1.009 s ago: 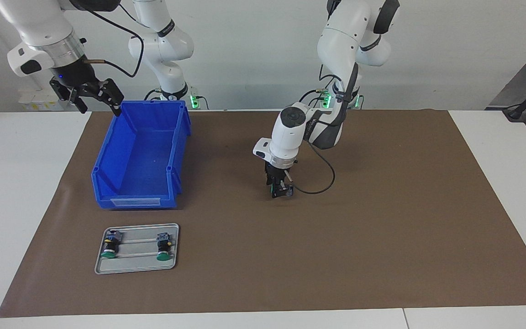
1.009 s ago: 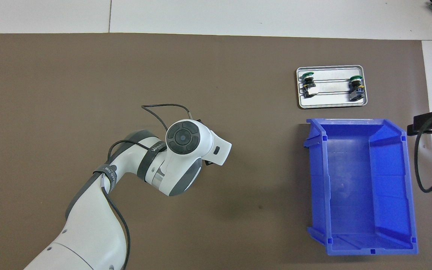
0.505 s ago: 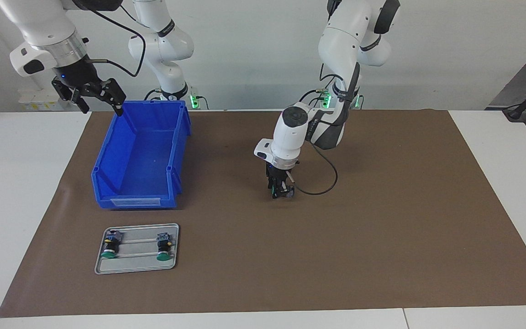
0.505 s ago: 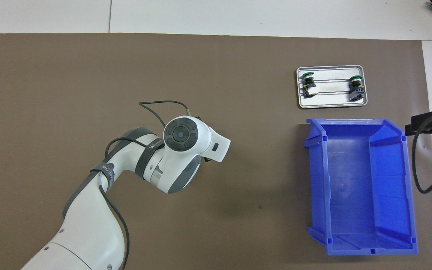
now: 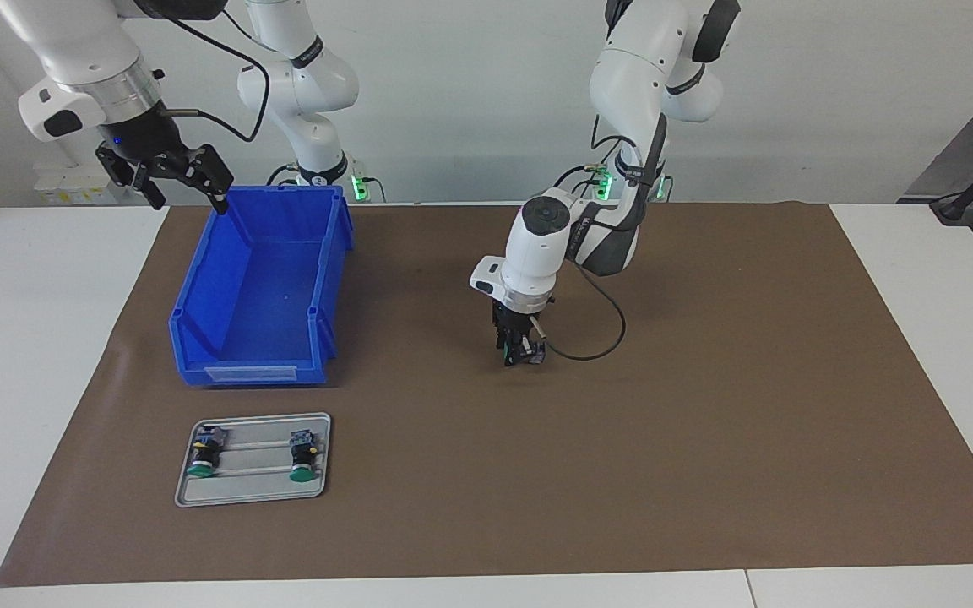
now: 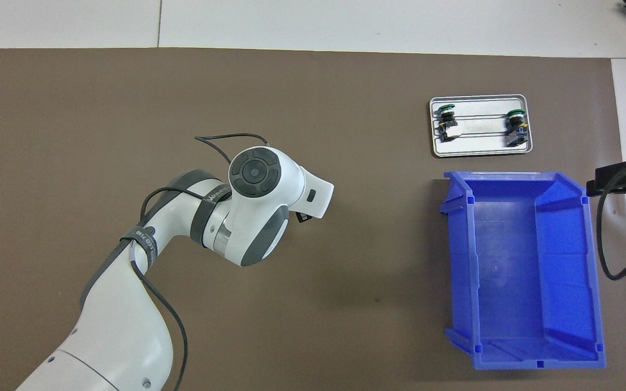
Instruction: Place and press button with both arms
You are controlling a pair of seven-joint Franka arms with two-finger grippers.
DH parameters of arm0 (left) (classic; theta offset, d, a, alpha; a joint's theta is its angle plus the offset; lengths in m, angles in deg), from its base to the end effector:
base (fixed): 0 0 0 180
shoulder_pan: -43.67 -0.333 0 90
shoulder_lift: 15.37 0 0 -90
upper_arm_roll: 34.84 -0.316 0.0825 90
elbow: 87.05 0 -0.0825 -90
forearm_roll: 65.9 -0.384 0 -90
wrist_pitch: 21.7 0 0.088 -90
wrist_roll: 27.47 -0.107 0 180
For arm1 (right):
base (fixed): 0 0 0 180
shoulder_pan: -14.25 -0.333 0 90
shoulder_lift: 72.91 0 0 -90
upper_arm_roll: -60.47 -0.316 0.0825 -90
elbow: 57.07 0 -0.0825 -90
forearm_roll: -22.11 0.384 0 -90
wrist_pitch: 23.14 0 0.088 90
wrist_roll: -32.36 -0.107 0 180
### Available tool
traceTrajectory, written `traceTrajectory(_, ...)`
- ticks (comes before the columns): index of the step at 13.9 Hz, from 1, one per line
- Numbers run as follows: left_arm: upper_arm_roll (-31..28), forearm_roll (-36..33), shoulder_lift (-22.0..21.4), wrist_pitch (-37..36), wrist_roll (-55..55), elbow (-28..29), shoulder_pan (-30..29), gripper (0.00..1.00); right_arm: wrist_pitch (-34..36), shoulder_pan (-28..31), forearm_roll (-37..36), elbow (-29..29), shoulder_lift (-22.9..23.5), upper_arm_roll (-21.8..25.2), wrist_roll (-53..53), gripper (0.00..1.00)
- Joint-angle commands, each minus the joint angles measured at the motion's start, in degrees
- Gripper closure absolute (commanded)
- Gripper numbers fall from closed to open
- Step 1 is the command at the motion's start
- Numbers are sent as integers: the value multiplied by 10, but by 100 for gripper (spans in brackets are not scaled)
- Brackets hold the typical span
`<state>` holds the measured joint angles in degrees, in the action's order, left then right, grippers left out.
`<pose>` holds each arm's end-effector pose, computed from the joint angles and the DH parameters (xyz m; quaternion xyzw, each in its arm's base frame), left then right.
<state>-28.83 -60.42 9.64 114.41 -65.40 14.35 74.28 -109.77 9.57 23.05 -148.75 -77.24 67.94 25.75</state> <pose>0.5420 -0.3959 0.3338 0.8141 -0.5716 0.0857 0.0566 0.5244 -0.0266 0.6461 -0.9966 0.0813 0.0070 0.0129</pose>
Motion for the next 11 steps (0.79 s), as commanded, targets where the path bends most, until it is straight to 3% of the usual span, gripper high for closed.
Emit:
traceTrajectory(1,3,58,9,-14,-10,-28,-26,86,8,3,9,2,-3,-1,-5,0)
traceTrajectory(4,5,194,-11,-1,-68,-22,-55,86,8,3,9,3,-3,-1,-5,0)
traceTrajectory(11,4,465,-65,-3,-298,62,-103,86,8,2,9,3,-3,-1,-7,0)
